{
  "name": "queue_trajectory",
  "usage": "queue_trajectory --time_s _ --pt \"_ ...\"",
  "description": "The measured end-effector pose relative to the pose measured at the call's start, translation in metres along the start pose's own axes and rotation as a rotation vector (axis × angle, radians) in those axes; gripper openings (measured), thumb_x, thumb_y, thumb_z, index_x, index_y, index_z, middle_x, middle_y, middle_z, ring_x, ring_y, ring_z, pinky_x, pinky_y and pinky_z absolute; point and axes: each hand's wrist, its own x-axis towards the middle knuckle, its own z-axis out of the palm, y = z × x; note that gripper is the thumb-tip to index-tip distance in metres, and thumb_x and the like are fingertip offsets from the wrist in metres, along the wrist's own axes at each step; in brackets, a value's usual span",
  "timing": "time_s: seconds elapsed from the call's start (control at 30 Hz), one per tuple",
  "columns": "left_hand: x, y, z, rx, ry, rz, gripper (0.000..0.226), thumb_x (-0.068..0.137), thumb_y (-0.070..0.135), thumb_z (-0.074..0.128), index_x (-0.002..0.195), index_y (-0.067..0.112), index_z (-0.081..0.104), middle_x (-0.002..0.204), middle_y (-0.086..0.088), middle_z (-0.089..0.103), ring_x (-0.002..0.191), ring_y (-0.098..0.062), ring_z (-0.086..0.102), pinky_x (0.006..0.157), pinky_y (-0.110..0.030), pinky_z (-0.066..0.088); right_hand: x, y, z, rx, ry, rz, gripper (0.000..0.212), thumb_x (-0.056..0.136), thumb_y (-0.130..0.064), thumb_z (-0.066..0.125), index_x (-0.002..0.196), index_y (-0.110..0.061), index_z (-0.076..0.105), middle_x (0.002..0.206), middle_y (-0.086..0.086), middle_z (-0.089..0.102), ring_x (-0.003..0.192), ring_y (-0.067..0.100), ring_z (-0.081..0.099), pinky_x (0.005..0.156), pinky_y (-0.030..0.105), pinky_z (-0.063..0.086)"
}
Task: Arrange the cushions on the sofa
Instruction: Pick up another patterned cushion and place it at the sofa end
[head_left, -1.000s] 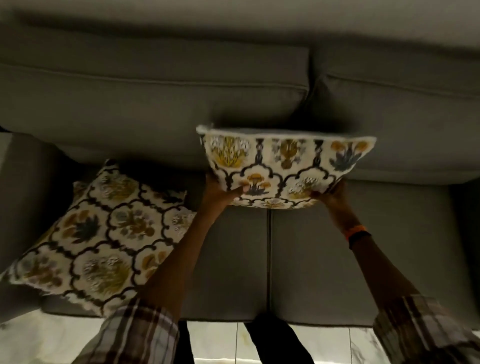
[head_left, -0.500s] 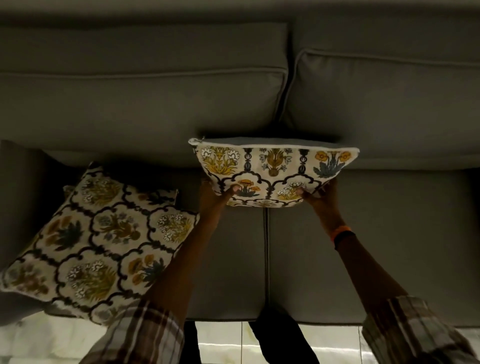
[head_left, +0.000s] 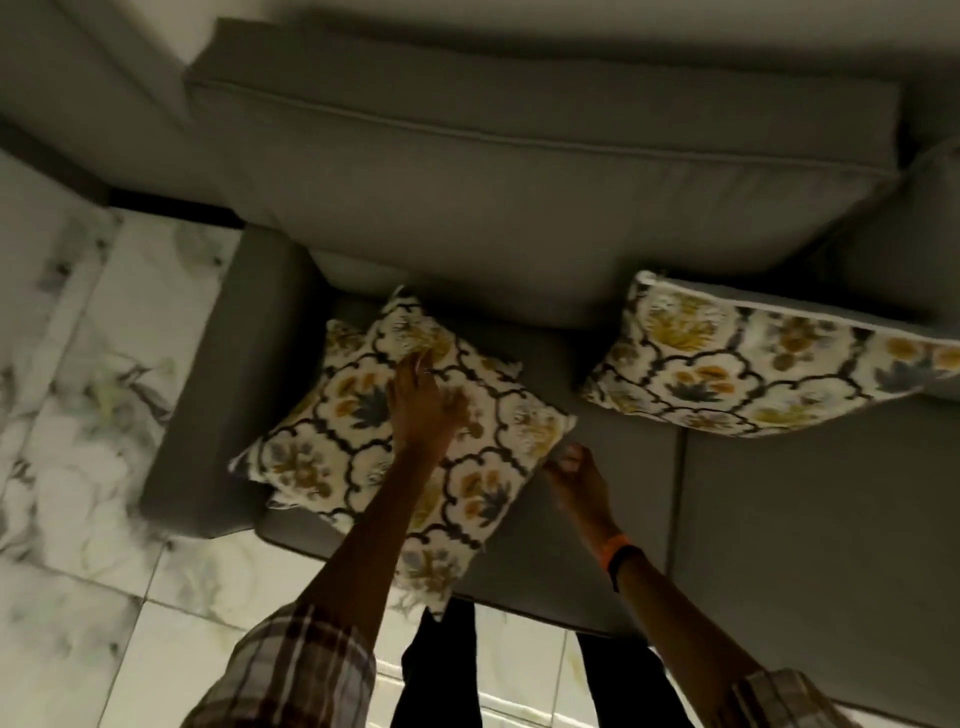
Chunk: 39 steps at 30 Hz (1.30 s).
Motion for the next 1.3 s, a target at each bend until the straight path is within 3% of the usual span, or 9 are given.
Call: queue_trajectory --time_s 0.1,0.23,0.5,0.67,0.83,1.03,1.1,1.2,1.3 --pt "0.030 -0.088 -0.044 -0.038 -0.032 -0.085 0.082 0.084 0.049 0.063 0.148 0.011 0.031 0.151 -0.021 0.035 0.136 -0.041 0.037 0.112 -0.058 0.033 -0.019 0.003 0.070 0.178 0.008 0.154 0.070 0.088 -0.029 0.074 0.147 -0.018 0.036 0.136 0.009 0.055 0.119 0.031 0.057 0.094 0.046 0.051" --pt "0.057 -0.161 -0.079 -0.348 -0.363 -0.231 0.114 0.061 0.077 0.063 0.153 0.028 0.016 0.158 -0.009 0.028 0.140 -0.034 0.036 0.113 -0.058 0.034 -0.032 0.019 0.117 0.537 -0.070 0.305 0.034 0.087 -0.050 0.064 0.096 -0.018 0.065 0.061 -0.002 0.055 0.044 0.010 0.043 0.042 0.024 0.030" --pt "0.064 -0.191 -0.074 -0.732 -0.420 -0.414 0.105 0.053 0.074 0.079 0.142 0.033 0.042 0.142 -0.004 0.053 0.120 -0.022 0.057 0.104 -0.051 0.047 -0.026 0.008 0.140 0.733 -0.025 0.139 0.034 0.092 -0.058 0.056 0.072 -0.030 0.060 0.046 -0.010 0.048 0.035 0.003 0.038 0.034 0.020 0.028" --pt "0.034 -0.144 -0.100 -0.887 -0.350 -0.309 0.118 0.042 0.075 0.082 0.142 0.025 0.043 0.137 -0.004 0.058 0.120 -0.022 0.060 0.100 -0.048 0.052 -0.035 -0.010 0.094 0.860 -0.018 0.038 0.034 0.089 -0.057 0.058 0.073 -0.028 0.062 0.057 -0.006 0.053 0.051 0.011 0.052 0.045 0.021 0.041" --pt "-0.002 -0.045 -0.092 -0.810 -0.277 -0.001 0.081 0.069 0.016 0.087 0.139 0.015 0.045 0.126 0.007 0.055 0.121 -0.014 0.054 0.082 -0.008 0.050 -0.040 -0.016 0.000 0.995 0.044 0.074 0.037 0.082 -0.063 0.055 0.069 -0.029 0.050 0.041 -0.012 0.036 0.035 0.001 0.037 0.034 0.013 0.033" --pt "-0.053 0.118 -0.039 -0.755 -0.229 0.275 0.083 0.042 0.062 0.087 0.111 0.057 0.042 0.112 0.032 0.052 0.107 0.015 0.053 0.090 -0.013 0.049 -0.047 0.004 -0.152 1.116 0.143 -0.064 0.059 0.098 -0.059 0.037 0.055 -0.026 0.058 0.038 -0.012 0.045 0.034 -0.001 0.044 0.039 0.010 0.036" --pt "-0.075 0.184 -0.010 -0.691 -0.222 0.415 0.074 0.049 0.058 0.088 0.107 0.057 0.043 0.107 0.036 0.051 0.098 0.027 0.051 0.083 -0.002 0.046 -0.032 0.035 -0.218 1.126 0.147 -0.099 0.049 0.097 -0.059 0.041 0.069 -0.027 0.065 0.052 -0.012 0.062 0.042 0.002 0.056 0.046 0.013 0.046" --pt "-0.105 0.284 0.051 -0.571 -0.216 0.616 0.071 0.058 0.065 0.080 0.119 0.044 0.050 0.114 0.023 0.062 0.107 0.011 0.058 0.091 -0.019 0.053 -0.007 0.076 -0.308 1.095 0.221 -0.095 0.050 0.079 -0.067 0.066 0.111 -0.030 0.069 0.146 0.003 0.056 0.095 0.024 0.066 0.085 0.044 0.054" --pt "-0.131 0.390 0.134 -0.405 -0.210 0.835 0.089 0.060 0.077 0.070 0.130 0.025 0.050 0.126 -0.002 0.064 0.117 -0.020 0.060 0.098 -0.052 0.050 0.022 0.119 -0.403 1.094 0.245 -0.099 0.068 0.069 -0.066 0.071 0.130 -0.038 0.060 0.147 0.013 0.053 0.120 0.030 0.060 0.101 0.053 0.047"
